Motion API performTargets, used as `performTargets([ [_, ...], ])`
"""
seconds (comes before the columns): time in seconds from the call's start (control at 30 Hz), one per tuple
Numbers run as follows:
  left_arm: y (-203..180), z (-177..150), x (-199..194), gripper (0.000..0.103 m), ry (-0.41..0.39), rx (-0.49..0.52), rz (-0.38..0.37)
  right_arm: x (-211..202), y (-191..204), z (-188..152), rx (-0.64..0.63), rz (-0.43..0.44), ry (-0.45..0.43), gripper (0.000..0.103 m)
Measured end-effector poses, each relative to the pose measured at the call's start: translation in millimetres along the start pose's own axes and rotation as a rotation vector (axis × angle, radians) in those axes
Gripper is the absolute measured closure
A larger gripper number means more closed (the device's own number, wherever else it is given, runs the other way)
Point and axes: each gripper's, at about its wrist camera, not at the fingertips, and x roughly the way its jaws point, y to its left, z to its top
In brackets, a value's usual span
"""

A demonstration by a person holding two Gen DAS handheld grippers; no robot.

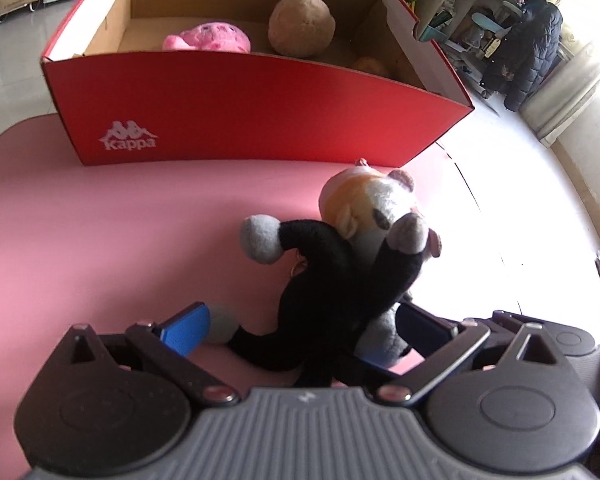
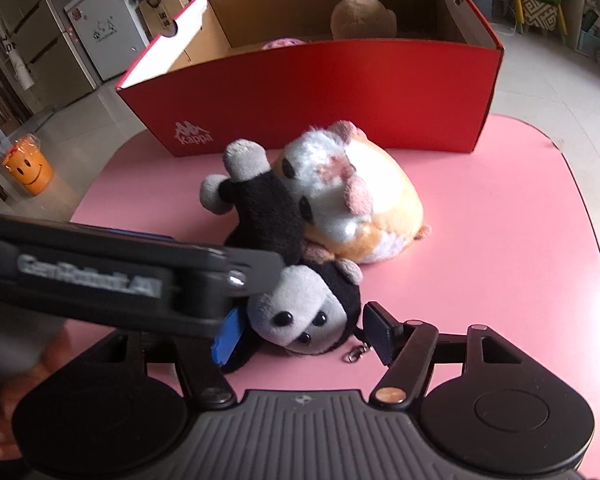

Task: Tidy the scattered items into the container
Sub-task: 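Grasp the black-and-white panda plush with both grippers, then lift the panda plush off the hamster plush with both grippers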

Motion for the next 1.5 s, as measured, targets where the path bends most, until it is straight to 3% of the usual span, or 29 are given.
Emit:
performTargets([
  [0.2, 3, 1, 4, 0.000, -0.019, -0.009, -0.016, 1, 2, 0, -0.021, 0.005, -0.002, 0.046],
  [0.47, 10, -2, -6, 0.010, -0.034, -0.026, -0.033, -3, 14, 3, -0.055, 0.071, -0.037, 0.048],
  [0.8, 33, -8, -21, 0.006, -0.052, -0.075, 0.009, 1, 37, 6, -0.100, 0.086, -0.031, 0.046],
  [1.1, 45, -8, -23, 0.001, -0.067, -0.134, 0.009, -4, 33, 6, -0.085, 0.076, -0.020, 0.040],
  [1.5, 40, -7, -8, 0.000, -0.045, -0.124, 0.007, 7, 33, 3, -0.089, 0.074, 0.003, 0.040],
])
